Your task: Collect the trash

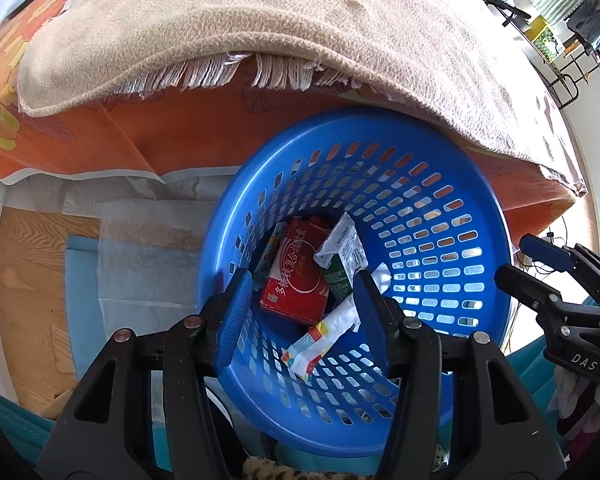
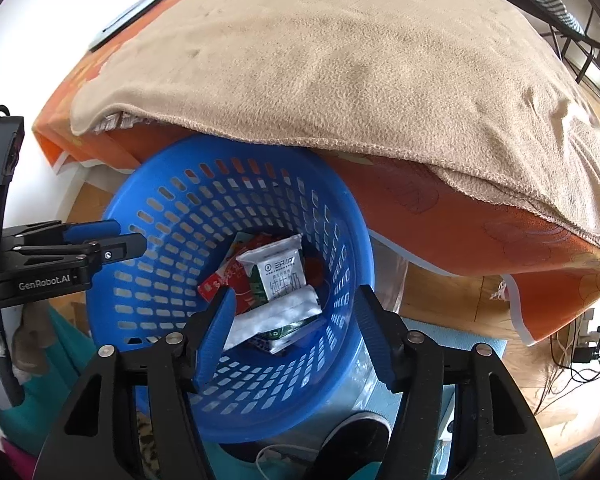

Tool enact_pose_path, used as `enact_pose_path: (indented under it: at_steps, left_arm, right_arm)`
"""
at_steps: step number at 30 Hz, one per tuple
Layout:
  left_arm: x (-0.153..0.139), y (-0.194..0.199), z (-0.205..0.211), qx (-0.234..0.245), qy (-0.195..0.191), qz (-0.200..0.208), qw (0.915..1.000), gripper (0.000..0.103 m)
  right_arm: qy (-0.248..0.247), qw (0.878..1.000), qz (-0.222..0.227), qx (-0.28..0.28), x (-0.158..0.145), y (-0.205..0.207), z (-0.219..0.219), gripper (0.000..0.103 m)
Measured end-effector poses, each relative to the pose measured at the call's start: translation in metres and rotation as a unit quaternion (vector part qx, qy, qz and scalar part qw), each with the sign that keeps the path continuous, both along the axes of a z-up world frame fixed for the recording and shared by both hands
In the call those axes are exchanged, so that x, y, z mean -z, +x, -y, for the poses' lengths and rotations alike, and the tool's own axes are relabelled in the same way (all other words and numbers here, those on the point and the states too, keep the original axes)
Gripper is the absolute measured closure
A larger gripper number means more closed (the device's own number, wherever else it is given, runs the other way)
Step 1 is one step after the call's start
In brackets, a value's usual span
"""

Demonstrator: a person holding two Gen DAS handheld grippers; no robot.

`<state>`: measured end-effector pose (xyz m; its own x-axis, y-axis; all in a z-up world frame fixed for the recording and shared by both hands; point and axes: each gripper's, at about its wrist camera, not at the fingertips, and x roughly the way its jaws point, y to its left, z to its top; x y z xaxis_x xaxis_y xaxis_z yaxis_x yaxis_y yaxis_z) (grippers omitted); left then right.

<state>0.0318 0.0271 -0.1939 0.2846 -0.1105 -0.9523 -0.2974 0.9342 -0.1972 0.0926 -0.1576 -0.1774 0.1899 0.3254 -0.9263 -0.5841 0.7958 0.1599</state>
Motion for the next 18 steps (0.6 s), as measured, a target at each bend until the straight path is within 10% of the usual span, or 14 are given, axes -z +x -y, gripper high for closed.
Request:
enact_pose_path:
  at_steps: [18]
  left_arm:
    - [-0.031,0.001,-0.002,-0.009,0.028,0.022,0.9993,0.039]
  right_arm:
    - [-0.053,0.996,0.058,0.037,-0.017,0.004,0.007,0.041]
